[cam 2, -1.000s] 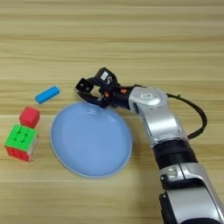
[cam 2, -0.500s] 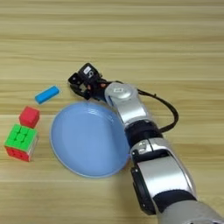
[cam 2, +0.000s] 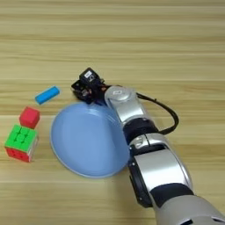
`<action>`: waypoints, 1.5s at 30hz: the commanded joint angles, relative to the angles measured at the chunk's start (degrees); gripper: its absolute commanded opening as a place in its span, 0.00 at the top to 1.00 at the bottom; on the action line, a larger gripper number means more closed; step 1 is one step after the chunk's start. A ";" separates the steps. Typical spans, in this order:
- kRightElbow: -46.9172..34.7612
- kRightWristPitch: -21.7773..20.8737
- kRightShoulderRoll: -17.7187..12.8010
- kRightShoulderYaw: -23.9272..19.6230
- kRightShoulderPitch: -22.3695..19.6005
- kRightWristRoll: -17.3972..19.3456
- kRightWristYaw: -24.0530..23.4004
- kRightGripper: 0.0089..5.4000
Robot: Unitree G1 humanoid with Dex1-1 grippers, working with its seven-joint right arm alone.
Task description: Move the objects on the table
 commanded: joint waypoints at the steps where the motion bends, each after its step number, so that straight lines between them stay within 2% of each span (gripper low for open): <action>1: -2.68 -1.18 -2.03 -1.18 -5.36 0.48 -0.92 0.40; 7: -12.87 1.07 -3.36 -3.18 -3.10 2.97 1.72 0.28; 15: -32.95 9.48 -5.95 -5.91 2.08 7.43 5.42 0.14; 21: -44.15 13.97 -8.94 -7.70 6.75 12.65 11.20 0.02; 28: -52.77 17.97 -11.78 -9.07 11.86 20.77 19.81 0.00; 33: -57.33 17.03 -12.37 -9.75 15.09 25.89 24.87 0.00; 38: -60.28 13.93 -12.99 -8.76 18.98 28.20 29.79 0.00; 41: -60.88 11.37 -13.36 -7.13 21.83 27.90 32.63 0.00; 45: -59.89 9.40 -13.35 -4.91 23.41 26.21 33.85 0.00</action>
